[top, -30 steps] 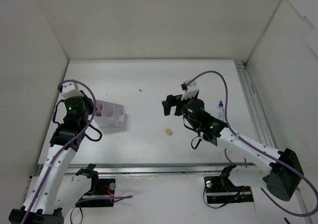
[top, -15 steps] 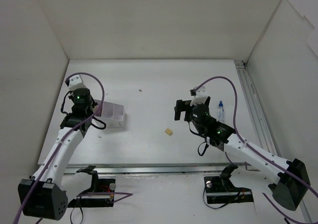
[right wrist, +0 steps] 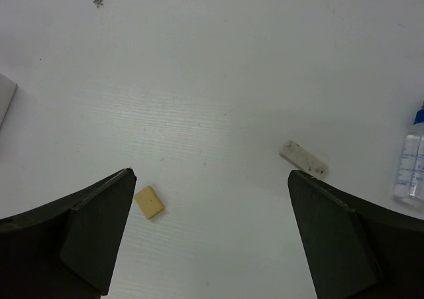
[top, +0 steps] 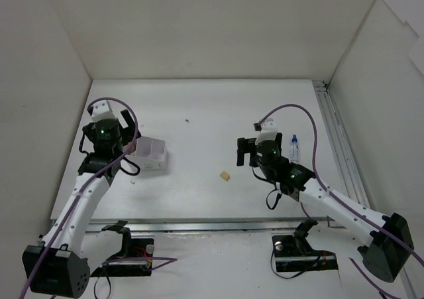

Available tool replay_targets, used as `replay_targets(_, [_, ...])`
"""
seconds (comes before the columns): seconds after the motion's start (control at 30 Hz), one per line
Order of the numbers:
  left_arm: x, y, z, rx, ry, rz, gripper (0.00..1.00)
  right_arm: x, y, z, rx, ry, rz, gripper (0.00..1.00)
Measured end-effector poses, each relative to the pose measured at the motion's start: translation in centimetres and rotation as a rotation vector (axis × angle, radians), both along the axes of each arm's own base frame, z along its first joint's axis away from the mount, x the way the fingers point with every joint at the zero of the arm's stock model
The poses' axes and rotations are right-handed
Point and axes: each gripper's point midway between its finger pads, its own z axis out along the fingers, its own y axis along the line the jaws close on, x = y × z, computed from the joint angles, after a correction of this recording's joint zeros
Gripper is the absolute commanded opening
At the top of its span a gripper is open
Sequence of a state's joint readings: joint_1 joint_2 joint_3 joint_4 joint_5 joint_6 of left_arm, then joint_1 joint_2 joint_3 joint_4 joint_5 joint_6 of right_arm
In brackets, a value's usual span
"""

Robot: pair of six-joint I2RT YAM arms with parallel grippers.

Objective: Sort the stationery into containers
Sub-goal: Place the pen in the storage box, then pick up the stationery from the center of the board.

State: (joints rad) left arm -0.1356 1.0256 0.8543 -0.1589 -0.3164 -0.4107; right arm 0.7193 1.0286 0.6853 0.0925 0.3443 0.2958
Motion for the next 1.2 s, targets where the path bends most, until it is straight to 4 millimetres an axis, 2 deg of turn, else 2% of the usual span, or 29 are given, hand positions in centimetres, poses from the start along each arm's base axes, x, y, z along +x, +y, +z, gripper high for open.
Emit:
replay_targets(0.1, [-0.7, -0.8, 1.3, -0.032, -0.037, -0.046, 1.0, -0.1, -0.8, -0.6, -0.026, 0.021, -0.018, 0.98])
replay_targets(0.23, [-1.5, -3.4, 2.4, -0.078, -0.052, -0.168, 1.0, 0.2, -3.0, -2.0, -0.058, 0.08, -0.1, 0.98])
replay_targets(0.33, [-1.9, -7.3, 2.3, -0.111, -0.028, -0.316, 1.0, 0.7, -4.8, -3.7, -0.08, 0.156, -0.167, 0.98])
replay_targets(0.47, [-2.6, -13.3, 0.7, -0.13, 0.062, -0.513, 1.0, 1.4, -6.4, -5.7, -0.075, 0.254, -0.232, 0.98])
replay_targets(0.5, [-2.9, -15.7, -0.1, -0.129, 0.103, -0.585, 1.0, 1.4, -6.8, -6.1, -0.066, 0.273, -0.245, 0.98])
replay_targets(0.63, [-4.5, -22.5, -3.0, -0.088, 0.222, -0.795, 1.0, 1.3, -8.0, -6.7, -0.025, 0.32, -0.294, 0.98])
replay_targets(0.73, [-6.5, -26.7, -5.6, -0.034, 0.312, -0.949, 1.0, 1.0, -9.1, -6.6, 0.01, 0.336, -0.337, 0.98])
replay_targets(0.83, [-7.9, -30.3, -8.4, 0.033, 0.392, -1.076, 1.0, 0.6, -10.0, -5.5, 0.054, 0.325, -0.368, 0.98])
replay_targets(1.03, [-8.3, -33.8, -13.6, 0.158, 0.497, -1.193, 1.0, -0.4, -11.6, -2.6, 0.121, 0.259, -0.408, 0.98])
replay_targets(1.2, [-7.3, -35.4, -16.4, 0.196, 0.551, -1.231, 1.0, -1.1, -12.8, -2.4, 0.125, 0.268, -0.446, 0.98])
